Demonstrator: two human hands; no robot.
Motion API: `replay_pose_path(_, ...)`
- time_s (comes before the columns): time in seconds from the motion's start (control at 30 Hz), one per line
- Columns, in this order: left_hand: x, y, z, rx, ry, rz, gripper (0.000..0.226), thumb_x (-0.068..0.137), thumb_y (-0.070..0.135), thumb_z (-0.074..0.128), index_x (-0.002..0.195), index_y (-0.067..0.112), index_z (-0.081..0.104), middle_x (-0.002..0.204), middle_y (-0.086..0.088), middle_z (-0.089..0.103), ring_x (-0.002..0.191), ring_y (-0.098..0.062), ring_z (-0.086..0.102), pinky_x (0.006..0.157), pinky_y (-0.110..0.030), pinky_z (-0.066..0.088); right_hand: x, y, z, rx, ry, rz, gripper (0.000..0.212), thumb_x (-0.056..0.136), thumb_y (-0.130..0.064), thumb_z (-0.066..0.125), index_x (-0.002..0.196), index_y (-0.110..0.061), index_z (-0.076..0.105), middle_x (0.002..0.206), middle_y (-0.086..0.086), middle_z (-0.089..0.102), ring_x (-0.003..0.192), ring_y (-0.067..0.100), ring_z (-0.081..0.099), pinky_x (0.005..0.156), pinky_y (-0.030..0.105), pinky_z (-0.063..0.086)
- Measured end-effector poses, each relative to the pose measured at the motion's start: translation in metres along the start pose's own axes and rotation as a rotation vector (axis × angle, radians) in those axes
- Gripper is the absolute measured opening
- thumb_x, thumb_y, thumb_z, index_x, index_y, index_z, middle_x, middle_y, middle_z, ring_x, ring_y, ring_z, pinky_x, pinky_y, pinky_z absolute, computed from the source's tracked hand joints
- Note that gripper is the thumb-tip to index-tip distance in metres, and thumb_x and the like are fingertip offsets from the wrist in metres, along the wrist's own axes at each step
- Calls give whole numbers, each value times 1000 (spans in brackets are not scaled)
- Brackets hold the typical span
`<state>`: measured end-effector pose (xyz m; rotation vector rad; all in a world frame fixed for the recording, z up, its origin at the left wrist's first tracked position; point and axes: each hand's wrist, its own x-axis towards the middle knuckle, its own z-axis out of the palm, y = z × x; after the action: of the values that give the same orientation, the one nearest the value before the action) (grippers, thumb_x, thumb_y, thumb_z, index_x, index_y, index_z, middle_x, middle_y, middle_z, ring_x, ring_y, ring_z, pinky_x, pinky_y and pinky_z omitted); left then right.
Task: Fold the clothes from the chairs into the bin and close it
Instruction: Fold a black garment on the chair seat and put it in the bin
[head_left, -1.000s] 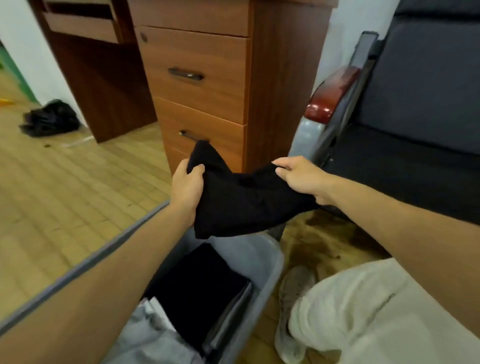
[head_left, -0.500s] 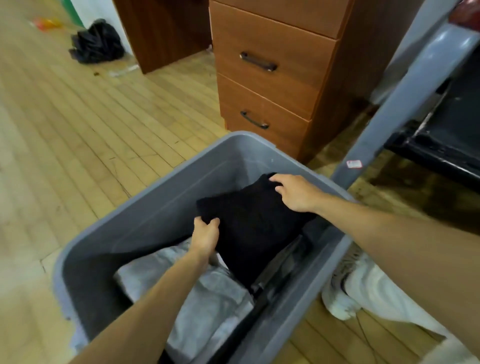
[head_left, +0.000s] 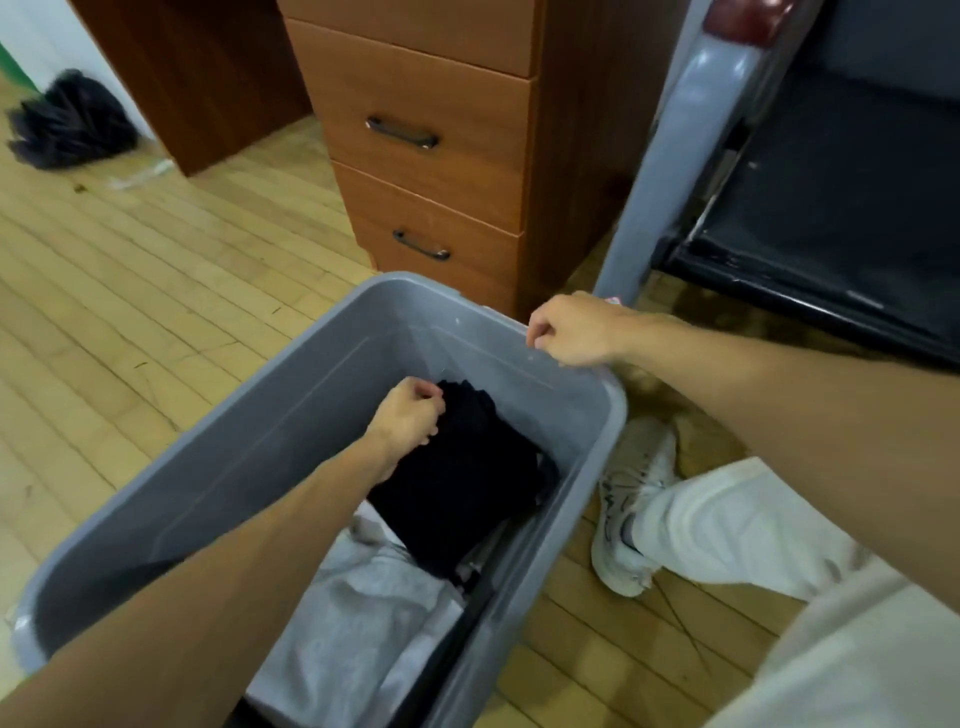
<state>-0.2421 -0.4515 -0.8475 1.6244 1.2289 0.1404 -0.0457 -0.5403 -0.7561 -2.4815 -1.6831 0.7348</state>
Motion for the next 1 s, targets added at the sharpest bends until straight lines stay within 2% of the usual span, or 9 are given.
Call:
replay_pose_path(0.1, -1, 58, 19, 31, -93, 158, 14, 96, 12, 47, 107, 13, 55, 91, -5, 58, 75, -18, 57, 68, -30, 47, -22, 26, -42, -17, 66, 7, 21, 97, -15, 48, 106, -20, 66, 114, 4, 64, 103, 22, 58, 85, 32, 47)
replay_pose_path(0.23, -12, 144, 58, 80, -179, 322, 14, 95, 7, 49, 93, 17, 59, 85, -7, 61, 71, -16, 60, 67, -30, 49, -74, 79, -99, -43, 196, 86, 22, 95, -16, 49, 104, -18, 69, 109, 2, 67, 99, 21, 59, 89, 32, 48)
replay_pose_path(0.3, -23, 187, 84, 97, -219, 403, 13, 96, 8, 49, 98, 14, 60, 85, -7, 62, 71, -15, 61, 66, -29, 49, -105, 108, -119, -9, 267, 135, 26, 97, -14, 45, 106, -17, 69, 100, -3, 62, 93, 15, 56, 85, 25, 43)
replay_pose_path(0.4, -42, 242, 127, 61, -276, 512, 16, 95, 3, 47, 95, 13, 59, 81, -4, 59, 65, -11, 58, 58, -23, 46, -150, 154, -134, 57, 350, 227, 28, 98, -11, 42, 109, -17, 66, 93, -2, 57, 89, 15, 54, 79, 24, 42)
replay_pose_path(0.53, -74, 303, 183, 100, -368, 651, 17, 94, 2, 48, 93, 14, 60, 83, -1, 59, 67, -12, 59, 63, -23, 46, -204, 218, -139, 139, 442, 365, 29, 97, -11, 41, 116, -17, 64, 106, 1, 61, 94, 17, 58, 80, 25, 41)
replay_pose_path(0.63, -94, 339, 223, 136, -419, 733, 19, 92, 3, 49, 91, 17, 61, 87, -3, 61, 71, -12, 60, 65, -24, 47, -238, 261, -138, 232, 505, 465, 30, 98, -13, 43, 122, -15, 60, 121, 3, 60, 105, 21, 61, 86, 28, 47)
replay_pose_path(0.73, -110, 365, 265, 165, -487, 790, 19, 91, 6, 50, 89, 20, 62, 85, -1, 62, 73, -11, 61, 67, -24, 47, -268, 300, -133, 304, 542, 561, 30, 98, -16, 45, 126, -15, 57, 125, 4, 58, 110, 23, 59, 86, 30, 48)
replay_pose_path(0.9, -134, 396, 338, 338, -642, 898, 19, 93, 12, 50, 99, 22, 64, 96, 1, 64, 86, -11, 63, 80, -27, 49, -313, 356, -109, 303, 636, 721, 25, 95, -16, 52, 117, -12, 61, 119, 7, 62, 108, 24, 59, 89, 30, 48)
replay_pose_path(1.0, -143, 391, 381, 347, -682, 970, 23, 94, 9, 48, 96, 27, 63, 95, -1, 65, 88, -15, 64, 79, -29, 50, -335, 383, -97, 220, 555, 814, 20, 91, -17, 54, 107, -12, 64, 113, 7, 63, 105, 26, 60, 91, 38, 51)
